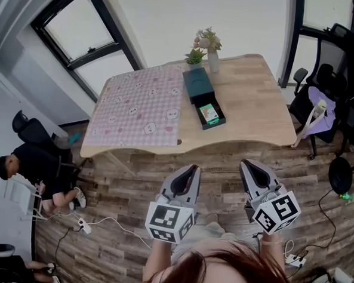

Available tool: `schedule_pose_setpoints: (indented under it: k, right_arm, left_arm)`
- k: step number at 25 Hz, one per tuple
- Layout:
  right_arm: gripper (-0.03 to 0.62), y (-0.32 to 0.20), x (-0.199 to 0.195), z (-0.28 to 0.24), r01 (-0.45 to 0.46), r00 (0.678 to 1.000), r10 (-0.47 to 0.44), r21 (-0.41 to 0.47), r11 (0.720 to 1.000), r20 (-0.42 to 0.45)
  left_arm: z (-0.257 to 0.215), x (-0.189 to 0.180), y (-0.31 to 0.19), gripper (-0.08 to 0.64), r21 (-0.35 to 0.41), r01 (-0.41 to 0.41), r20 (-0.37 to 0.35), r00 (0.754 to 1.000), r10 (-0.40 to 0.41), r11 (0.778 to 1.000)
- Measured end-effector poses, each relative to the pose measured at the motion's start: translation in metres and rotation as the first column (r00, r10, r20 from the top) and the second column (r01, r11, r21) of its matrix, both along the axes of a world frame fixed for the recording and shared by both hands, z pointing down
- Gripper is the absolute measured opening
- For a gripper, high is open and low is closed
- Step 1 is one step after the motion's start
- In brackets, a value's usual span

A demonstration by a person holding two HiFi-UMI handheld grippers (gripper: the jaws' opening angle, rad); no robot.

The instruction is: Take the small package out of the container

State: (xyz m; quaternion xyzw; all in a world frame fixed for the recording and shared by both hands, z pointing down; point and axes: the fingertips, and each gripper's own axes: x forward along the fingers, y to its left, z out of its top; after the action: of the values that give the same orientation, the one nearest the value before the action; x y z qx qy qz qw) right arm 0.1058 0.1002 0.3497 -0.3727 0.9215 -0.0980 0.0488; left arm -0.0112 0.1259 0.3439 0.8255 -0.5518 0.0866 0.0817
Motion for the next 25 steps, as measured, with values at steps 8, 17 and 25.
schedule_pose_setpoints:
  k: [8, 17, 25]
  right_arm:
    - [0.0, -0.029, -0.024, -0.001, -0.02, 1.0, 0.02, 0.011, 1.0, 0.012]
    - [0.0, -0.054, -0.052, -0.008, -0.063, 0.998, 0.064, 0.045, 0.997, -0.021]
    - [0.0, -0.062, -0.067, -0.01, -0.112, 0.993, 0.114, 0.046, 0.993, -0.04]
  left_arm:
    - [0.004, -0.03, -0.026, 0.017, 0.0, -0.001, -0.001, 1.0, 0.001, 1.0]
    - [-0.003, -0.06, -0.049, 0.017, 0.02, -0.021, -0.017, 1.0, 0.022, 1.0]
    - [-0.003, -0.08, -0.056, 0.017, 0.016, -0.052, -0.037, 0.998, 0.053, 0.999]
